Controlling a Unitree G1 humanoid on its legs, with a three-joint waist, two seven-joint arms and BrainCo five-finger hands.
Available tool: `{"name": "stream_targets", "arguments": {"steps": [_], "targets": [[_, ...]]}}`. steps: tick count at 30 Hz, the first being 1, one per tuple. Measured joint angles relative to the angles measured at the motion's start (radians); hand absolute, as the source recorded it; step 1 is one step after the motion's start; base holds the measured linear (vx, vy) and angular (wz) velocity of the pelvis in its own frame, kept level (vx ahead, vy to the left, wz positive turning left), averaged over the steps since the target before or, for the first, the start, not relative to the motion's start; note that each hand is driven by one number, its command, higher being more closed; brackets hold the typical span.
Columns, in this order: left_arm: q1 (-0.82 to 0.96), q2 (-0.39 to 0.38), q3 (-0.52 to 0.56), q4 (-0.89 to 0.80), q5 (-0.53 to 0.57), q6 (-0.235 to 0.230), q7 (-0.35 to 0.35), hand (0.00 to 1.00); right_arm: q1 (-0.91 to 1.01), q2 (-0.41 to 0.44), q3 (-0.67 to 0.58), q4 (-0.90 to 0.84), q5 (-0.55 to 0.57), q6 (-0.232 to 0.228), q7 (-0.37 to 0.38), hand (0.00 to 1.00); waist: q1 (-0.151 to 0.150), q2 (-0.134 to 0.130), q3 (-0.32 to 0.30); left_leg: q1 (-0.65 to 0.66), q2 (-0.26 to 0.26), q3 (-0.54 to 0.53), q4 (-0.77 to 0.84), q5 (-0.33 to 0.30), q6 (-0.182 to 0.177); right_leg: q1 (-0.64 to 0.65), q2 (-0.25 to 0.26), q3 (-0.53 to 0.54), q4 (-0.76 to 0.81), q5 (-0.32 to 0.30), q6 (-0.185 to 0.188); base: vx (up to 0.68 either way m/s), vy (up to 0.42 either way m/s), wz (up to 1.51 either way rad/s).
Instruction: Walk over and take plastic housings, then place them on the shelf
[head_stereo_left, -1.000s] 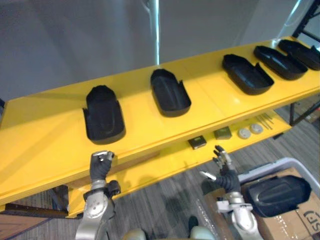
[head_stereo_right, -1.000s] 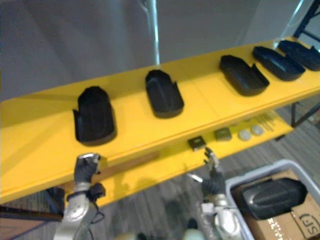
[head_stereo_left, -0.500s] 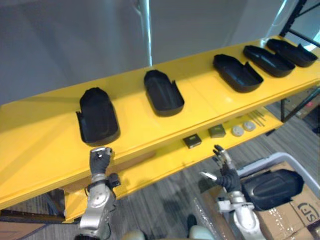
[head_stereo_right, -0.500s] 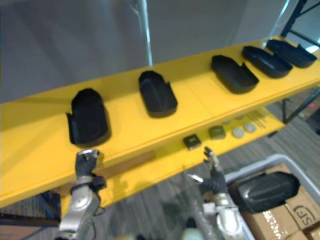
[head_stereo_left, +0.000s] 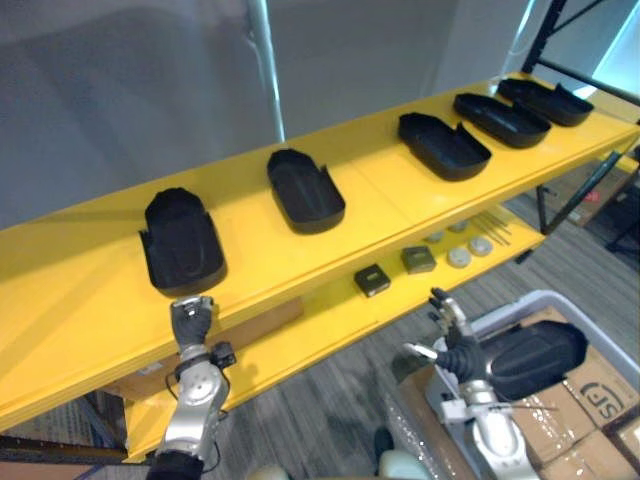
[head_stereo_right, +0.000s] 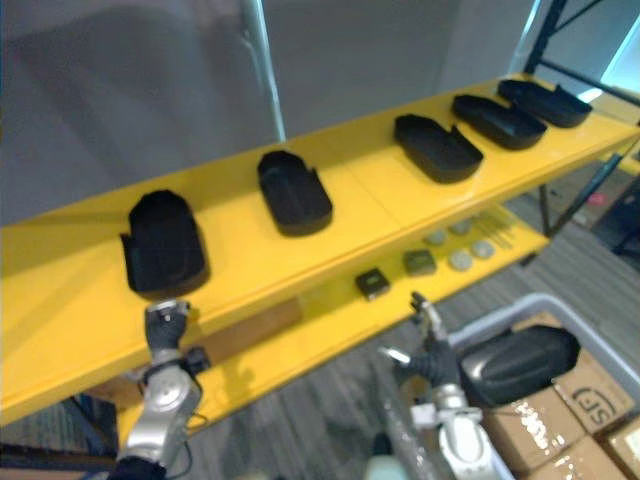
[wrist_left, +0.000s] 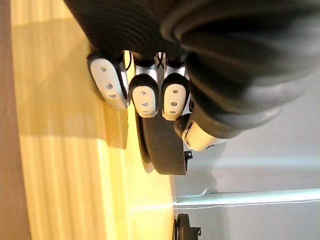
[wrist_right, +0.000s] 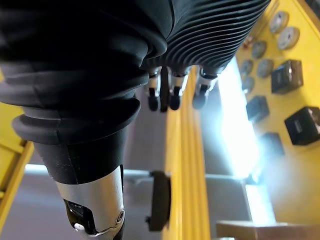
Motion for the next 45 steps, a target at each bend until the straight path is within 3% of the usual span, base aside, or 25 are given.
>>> {"name": "stream_targets", "arguments": {"steps": [9,15,28,30,31,34,39,43,45], "targets": [[-0.029,0.0,0.002,0.043,0.0,-0.035,0.069,1.0,0.0,0.0,0.0,0.011,0.0,0.0,0.003,0.0,-0.002,-0.005,0.011,0.001,-0.002,0.003,-0.002,0.005,-0.001,-0.002,-0.001,0.004,-0.004,0.009,0.002,-0.01,0.024,-0.01],[-0.046,0.0,0.024,0.073,0.0,-0.072,0.101,1.0,-0.001,0.0,-0.001,0.011,0.0,0.0,0.017,0.0,-0.023,-0.003,0.037,0.0,-0.002,0.007,-0.012,0.008,-0.005,-0.012,-0.001,0.006,-0.009,0.014,-0.002,-0.04,0.016,-0.02],[-0.096,0.0,0.067,0.093,-0.001,-0.077,0.135,1.0,-0.001,-0.023,-0.019,0.01,0.0,0.0,0.023,0.0,-0.027,0.008,0.077,-0.008,-0.002,0.01,-0.021,0.013,-0.013,-0.038,0.003,0.012,-0.007,0.021,-0.006,-0.03,0.008,-0.03],[-0.154,0.005,0.126,0.148,-0.003,-0.069,0.146,1.0,-0.002,-0.024,-0.019,0.008,0.0,0.0,0.025,0.0,-0.029,0.008,0.077,-0.015,-0.001,0.009,-0.021,0.014,-0.015,-0.041,0.004,0.012,-0.007,0.022,-0.007,-0.02,0.002,-0.01],[-0.195,0.03,0.175,0.189,-0.011,-0.065,0.158,1.0,-0.003,-0.024,-0.019,0.0,0.0,0.0,0.03,0.0,-0.036,0.006,0.079,-0.016,0.0,0.009,-0.021,0.016,-0.018,-0.047,0.005,0.013,-0.008,0.024,-0.009,-0.02,0.006,-0.05],[-0.204,0.097,0.184,0.2,-0.012,-0.065,0.166,1.0,-0.002,-0.027,-0.022,-0.006,0.0,0.0,0.039,0.0,-0.053,0.003,0.09,-0.016,0.001,0.014,-0.022,0.035,-0.014,-0.048,0.01,0.022,-0.008,0.033,-0.012,0.03,0.029,-0.1],[-0.268,0.12,0.188,0.24,-0.02,-0.065,0.167,1.0,-0.007,-0.026,-0.022,-0.01,0.0,0.001,0.042,0.0,-0.055,0.009,0.1,-0.016,-0.004,0.031,-0.013,0.037,-0.002,-0.052,0.005,0.032,-0.012,0.046,0.001,0.08,0.06,-0.07],[-0.268,0.119,0.19,0.233,-0.022,-0.082,0.172,1.0,-0.01,-0.025,-0.022,-0.041,0.0,0.001,0.043,0.0,-0.055,0.012,0.103,-0.016,-0.005,0.031,-0.013,0.032,0.004,-0.051,0.004,0.032,-0.011,0.045,0.0,0.04,0.049,0.02],[-0.22,0.098,0.225,0.126,-0.017,-0.085,0.199,1.0,-0.008,-0.02,-0.022,-0.05,0.0,0.001,0.045,0.0,-0.054,0.007,0.114,-0.016,-0.005,0.028,-0.011,0.028,0.009,-0.049,0.004,0.027,-0.008,0.04,0.003,-0.01,0.025,0.04]]}}
